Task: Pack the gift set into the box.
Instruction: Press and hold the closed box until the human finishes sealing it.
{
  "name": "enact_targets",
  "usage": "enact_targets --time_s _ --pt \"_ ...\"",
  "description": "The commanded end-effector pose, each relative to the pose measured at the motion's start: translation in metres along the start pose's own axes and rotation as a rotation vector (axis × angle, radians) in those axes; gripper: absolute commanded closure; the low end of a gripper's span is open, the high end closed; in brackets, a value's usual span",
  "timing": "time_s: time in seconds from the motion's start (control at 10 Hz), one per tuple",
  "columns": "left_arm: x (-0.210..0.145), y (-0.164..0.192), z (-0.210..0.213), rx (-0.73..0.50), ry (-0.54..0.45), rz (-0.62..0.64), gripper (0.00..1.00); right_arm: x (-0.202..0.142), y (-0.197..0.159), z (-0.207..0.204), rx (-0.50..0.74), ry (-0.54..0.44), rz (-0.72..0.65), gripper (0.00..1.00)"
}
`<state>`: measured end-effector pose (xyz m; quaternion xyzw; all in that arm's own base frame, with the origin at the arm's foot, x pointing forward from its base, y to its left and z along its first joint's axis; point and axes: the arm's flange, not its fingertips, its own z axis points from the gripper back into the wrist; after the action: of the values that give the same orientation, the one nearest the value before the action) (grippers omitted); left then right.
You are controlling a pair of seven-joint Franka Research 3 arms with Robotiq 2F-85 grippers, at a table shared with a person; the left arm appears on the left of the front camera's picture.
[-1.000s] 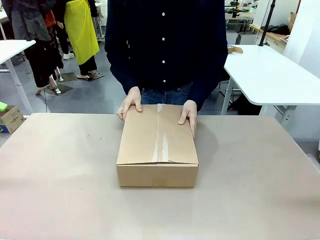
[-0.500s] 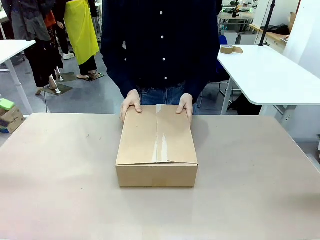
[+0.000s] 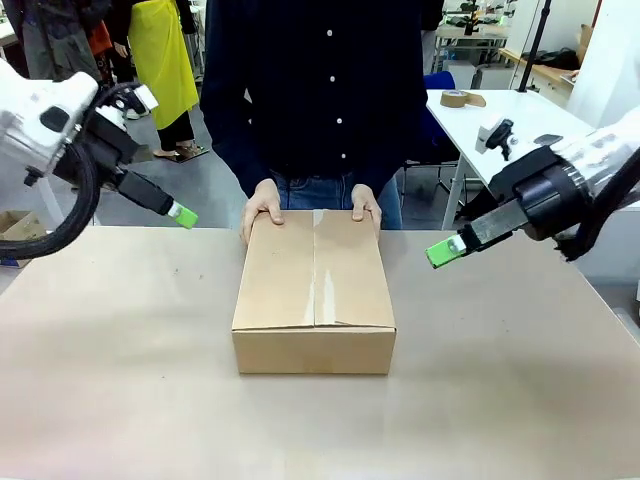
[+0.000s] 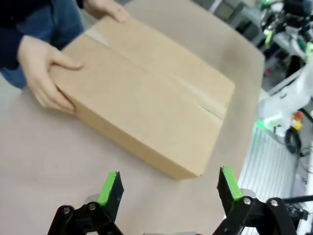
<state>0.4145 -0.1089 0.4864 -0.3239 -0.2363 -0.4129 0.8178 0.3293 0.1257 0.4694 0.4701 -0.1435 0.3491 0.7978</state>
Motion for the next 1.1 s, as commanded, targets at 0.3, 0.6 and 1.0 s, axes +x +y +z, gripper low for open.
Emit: enact_targets --time_s 0.3,0.6,1.0 --pt "0.011 0.007 -0.02 0.105 -0.264 -0.133 0.0 0.028 -0.033 -0.013 -0.045 -0.035 0.228 0.0" --pt "0.003 0.046 -0.069 -0.075 -0.626 -0.401 0.0 0.062 -0.099 -0.043 0.182 -0.474 0.68 0.0" --pt "0.026 0.018 -0.067 -0.073 -0.557 -0.362 0.0 0.072 -0.097 -0.055 0.075 -0.466 0.554 0.0"
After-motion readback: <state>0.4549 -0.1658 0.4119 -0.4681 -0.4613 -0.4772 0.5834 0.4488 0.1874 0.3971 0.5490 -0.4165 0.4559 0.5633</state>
